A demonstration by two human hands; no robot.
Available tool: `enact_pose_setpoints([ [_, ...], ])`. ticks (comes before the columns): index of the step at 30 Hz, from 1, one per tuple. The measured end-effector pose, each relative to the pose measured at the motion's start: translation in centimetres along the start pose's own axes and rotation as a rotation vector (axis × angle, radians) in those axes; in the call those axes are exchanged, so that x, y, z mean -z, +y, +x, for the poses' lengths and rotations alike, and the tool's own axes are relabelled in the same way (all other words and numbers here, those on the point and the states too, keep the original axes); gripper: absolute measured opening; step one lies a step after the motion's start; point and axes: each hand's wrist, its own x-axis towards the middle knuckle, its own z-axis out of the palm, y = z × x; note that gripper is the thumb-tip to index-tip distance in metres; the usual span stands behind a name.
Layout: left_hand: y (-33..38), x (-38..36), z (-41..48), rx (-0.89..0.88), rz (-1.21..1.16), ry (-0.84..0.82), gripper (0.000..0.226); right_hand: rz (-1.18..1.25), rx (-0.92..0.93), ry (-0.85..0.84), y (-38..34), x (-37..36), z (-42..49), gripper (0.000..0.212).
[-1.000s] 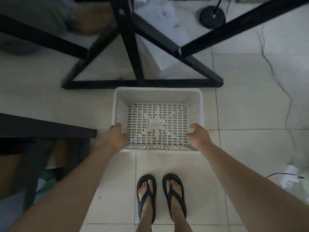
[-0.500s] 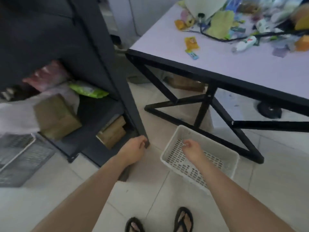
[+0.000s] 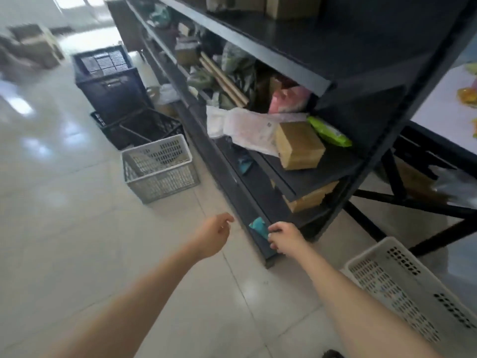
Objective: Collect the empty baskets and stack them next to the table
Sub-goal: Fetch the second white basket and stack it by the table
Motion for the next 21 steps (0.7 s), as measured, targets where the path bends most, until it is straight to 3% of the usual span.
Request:
enact_pose_setpoints([
  [6,-13.4,12.4,-4.4,0.186,0.007,0.164,0.031,-0.067,0.237,-0.084,-14.5,-14.0,-0.2,0.021],
  [12,-21.9,20.5,-5.5,0.345,-0.194,0.295,0.045,-0.248,0.329,-0.211,-23.0,-21.9,2.1,0.027],
  [21,-31.4,30.1,4.2,0.442,-0.234,0.417,0.043,-0.276,0.380,-0.239,-33.7,-29.0,13.2,0.024],
])
